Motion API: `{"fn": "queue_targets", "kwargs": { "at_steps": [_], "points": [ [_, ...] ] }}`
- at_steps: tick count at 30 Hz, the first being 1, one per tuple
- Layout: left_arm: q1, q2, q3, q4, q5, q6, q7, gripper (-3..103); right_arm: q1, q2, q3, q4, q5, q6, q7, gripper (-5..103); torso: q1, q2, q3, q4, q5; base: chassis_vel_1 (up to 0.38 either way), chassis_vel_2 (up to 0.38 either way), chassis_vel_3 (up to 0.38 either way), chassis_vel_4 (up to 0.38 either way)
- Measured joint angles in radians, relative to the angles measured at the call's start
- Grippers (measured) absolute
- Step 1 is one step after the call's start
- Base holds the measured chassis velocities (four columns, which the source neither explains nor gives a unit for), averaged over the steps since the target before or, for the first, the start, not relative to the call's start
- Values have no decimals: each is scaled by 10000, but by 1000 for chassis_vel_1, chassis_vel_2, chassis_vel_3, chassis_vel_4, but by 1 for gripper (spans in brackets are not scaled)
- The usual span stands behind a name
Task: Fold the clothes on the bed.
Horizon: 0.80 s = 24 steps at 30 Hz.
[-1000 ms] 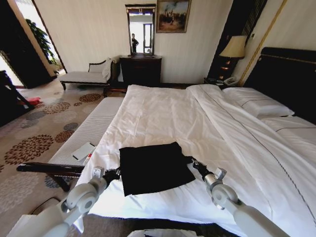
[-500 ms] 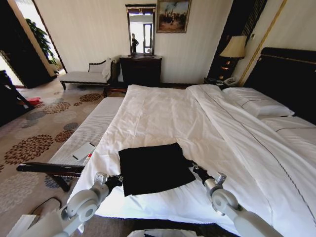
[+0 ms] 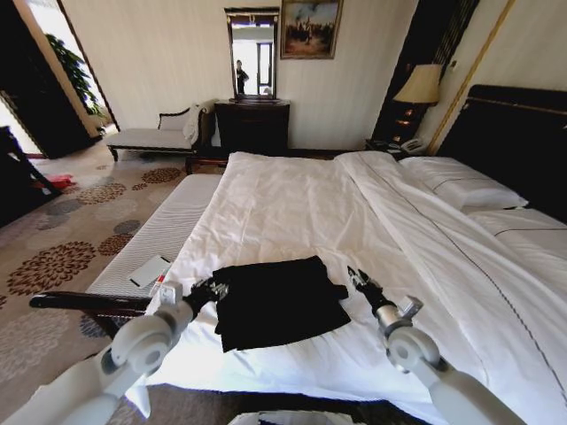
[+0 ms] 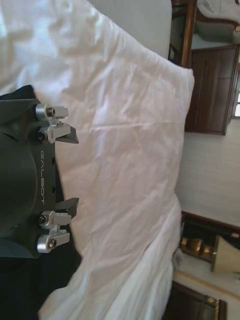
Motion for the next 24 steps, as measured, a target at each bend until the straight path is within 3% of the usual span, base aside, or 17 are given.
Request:
{"fn": "queue_targets", "kwargs": {
  "at_steps": [3,5,7,8,10,12,15,24],
  "points": [
    [-554,-446,75,810,-257,45,-27,74,478,41,-22,-294,112,-18,14,68,0,0,1,0,-2,0,0,0,0],
    [-1119,-1312,142,2064,-533,266,143,85,1022,155,-183,-700,221,-47,31,79,3,-2,2,2,-4,0,0,0,0],
    [-1232,-1601,142,2413,-623,343,258,85,1154,194,-238,-793,229,-53,41,79,4,-3,3,2,-4,0,0,0,0],
    [-1360,-2065,137,3036,-741,505,600,96,1394,280,-370,-975,236,-81,54,90,5,-3,3,0,-4,0,0,0,0],
    [-1387,-2386,135,3769,-645,649,1242,98,1601,349,-514,-1150,239,-139,105,95,4,-2,2,-1,-2,0,0,0,0],
    [-1377,-2423,140,3943,-593,672,1411,100,1641,360,-542,-1186,239,-158,122,98,3,-2,2,-1,-1,0,0,0,0],
    [-1306,-2535,223,4717,-229,600,2180,100,1767,404,-627,-1387,244,-213,171,100,2,-2,2,3,-2,0,0,0,0],
    [-1074,-2812,305,5479,360,245,2675,100,1886,416,-733,-1675,276,-292,283,100,1,-2,0,-1,0,0,0,0,0]
  ]
}}
